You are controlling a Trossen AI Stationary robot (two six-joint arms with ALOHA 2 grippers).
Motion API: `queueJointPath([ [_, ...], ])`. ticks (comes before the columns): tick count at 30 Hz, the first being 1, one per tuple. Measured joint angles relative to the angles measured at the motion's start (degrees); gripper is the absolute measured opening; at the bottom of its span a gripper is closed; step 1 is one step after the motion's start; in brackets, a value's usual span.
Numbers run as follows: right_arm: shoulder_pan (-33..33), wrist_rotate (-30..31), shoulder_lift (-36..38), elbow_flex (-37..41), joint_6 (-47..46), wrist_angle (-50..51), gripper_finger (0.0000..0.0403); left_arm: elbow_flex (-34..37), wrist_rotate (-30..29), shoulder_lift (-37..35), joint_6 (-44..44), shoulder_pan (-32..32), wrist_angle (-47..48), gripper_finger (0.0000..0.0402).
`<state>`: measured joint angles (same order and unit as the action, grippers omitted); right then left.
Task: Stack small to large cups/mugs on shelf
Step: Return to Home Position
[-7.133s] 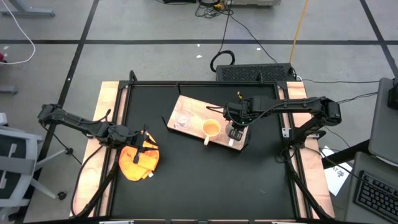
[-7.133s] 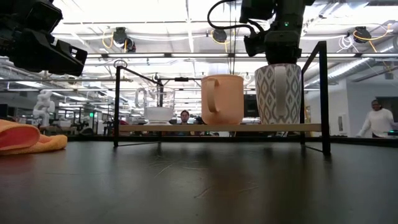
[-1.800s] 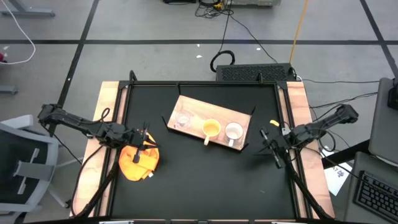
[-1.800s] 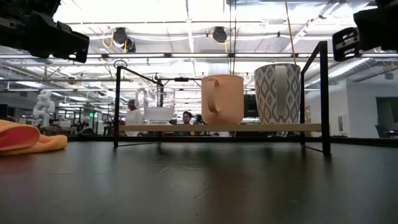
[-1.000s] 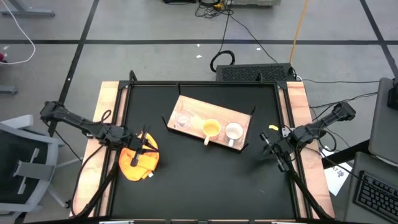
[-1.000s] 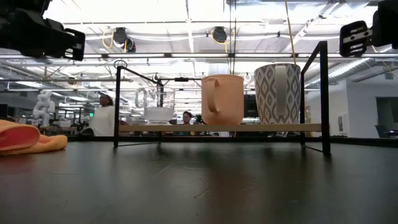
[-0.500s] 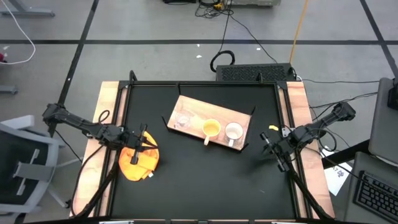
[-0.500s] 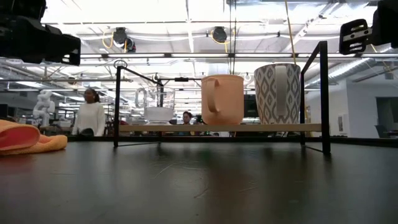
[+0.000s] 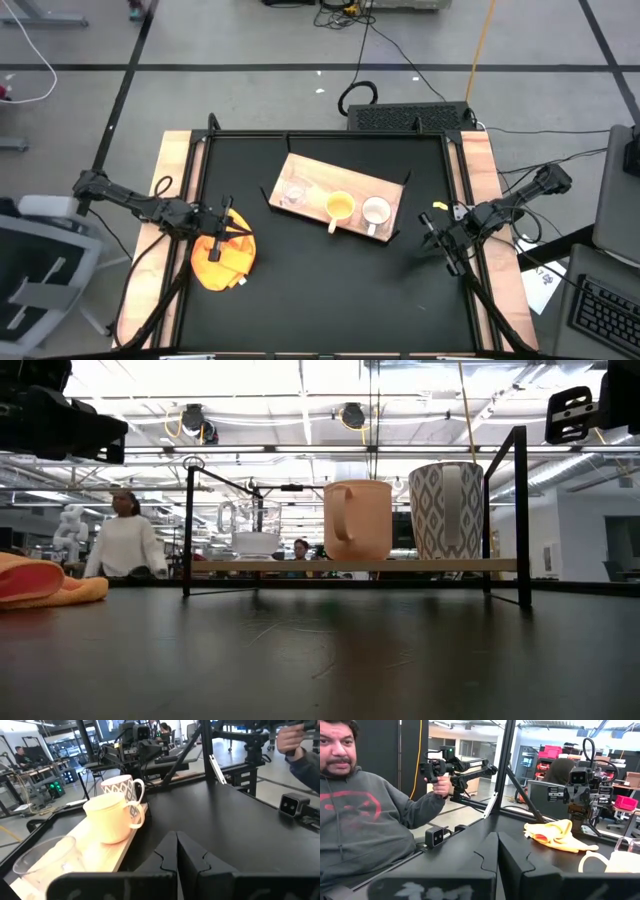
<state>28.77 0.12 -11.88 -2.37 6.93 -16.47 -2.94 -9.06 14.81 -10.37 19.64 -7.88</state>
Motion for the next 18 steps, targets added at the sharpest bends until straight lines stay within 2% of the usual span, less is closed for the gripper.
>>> queueJointPath([
  [13, 0.0, -0.2, 0.0, 0.0, -0.3, 0.7, 0.0000, 0.0, -1.1, 0.1, 1.1, 0.0, 1.8, 0.0000],
  [18, 0.0, -0.4, 0.0, 0.0, -1.8, 0.9, 0.0000, 0.0, 0.4, 0.0, 1.2, 0.0, 1.8, 0.0000],
])
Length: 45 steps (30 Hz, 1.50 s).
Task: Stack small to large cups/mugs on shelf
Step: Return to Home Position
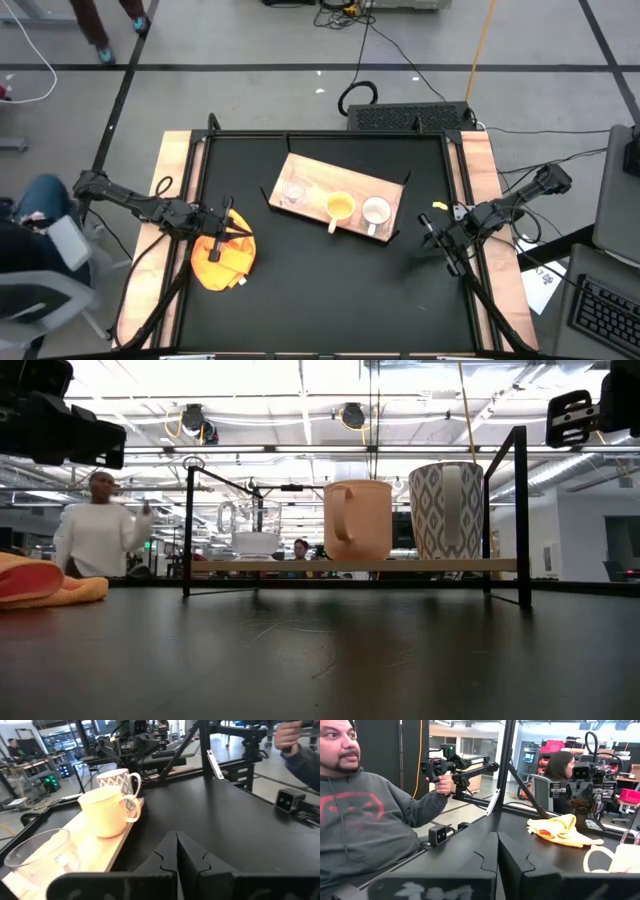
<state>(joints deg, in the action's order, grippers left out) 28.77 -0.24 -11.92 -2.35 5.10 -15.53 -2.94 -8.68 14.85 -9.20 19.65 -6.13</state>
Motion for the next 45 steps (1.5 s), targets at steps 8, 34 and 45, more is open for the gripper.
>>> queueJointPath([
  [8, 0.0, 0.0, 0.0, 0.0, -0.2, 0.8, 0.0000, 0.0, 1.2, 0.0, 0.6, 0.0, 0.0, 0.0005],
  [34, 0.0, -0.1, 0.0, 0.0, 0.3, 0.2, 0.0000, 0.0, 1.1, 0.1, 2.0, 0.0, 1.6, 0.0008],
  [45, 0.0, -0.1, 0.0, 0.0, 0.1, 0.0, 0.0000, 0.0, 1.1, 0.1, 2.7, 0.0, 1.6, 0.0029],
])
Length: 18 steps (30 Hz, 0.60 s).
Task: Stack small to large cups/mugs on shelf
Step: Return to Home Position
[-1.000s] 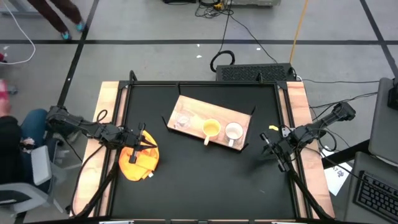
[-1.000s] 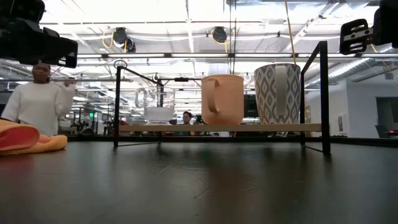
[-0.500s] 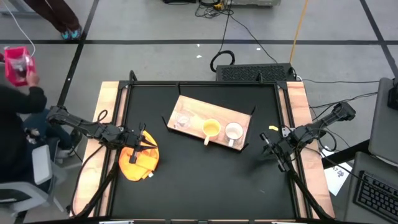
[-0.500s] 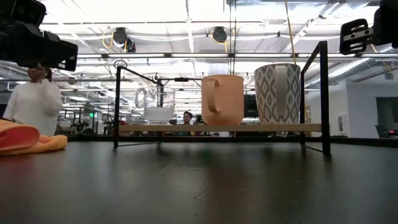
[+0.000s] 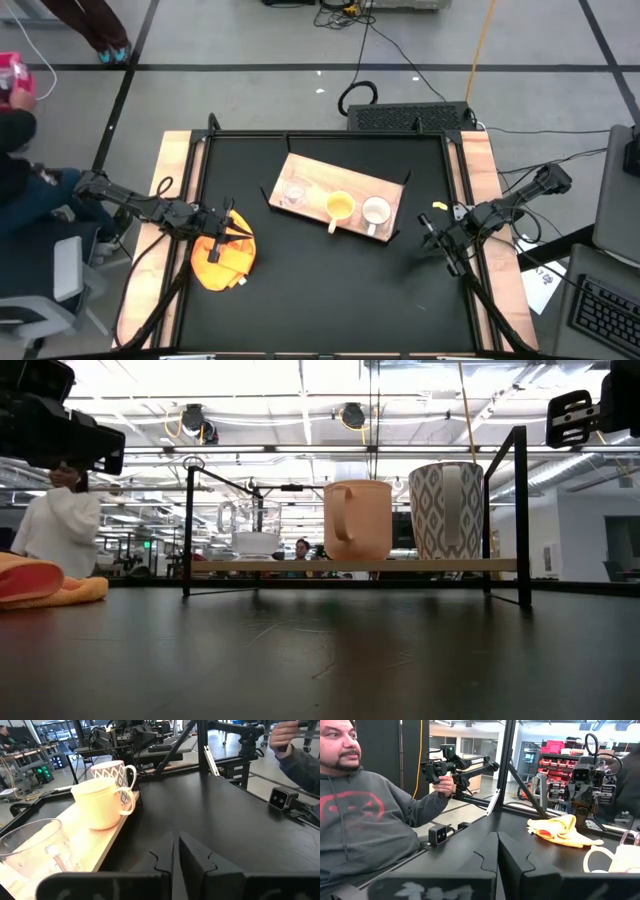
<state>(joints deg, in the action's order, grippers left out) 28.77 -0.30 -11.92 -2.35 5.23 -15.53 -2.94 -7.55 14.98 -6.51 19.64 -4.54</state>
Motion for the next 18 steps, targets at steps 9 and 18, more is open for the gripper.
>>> queueJointPath([
  [9, 0.0, 0.0, 0.0, 0.0, 0.0, 0.0, 0.0000, 0.0, 0.0, 0.0, 0.6, 0.0, 0.0, 0.0036],
  [18, 0.0, 0.0, 0.0, 0.0, 0.0, 0.0, 0.0000, 0.0, 0.0, 0.0, 0.6, 0.0, 0.1, 0.0035],
])
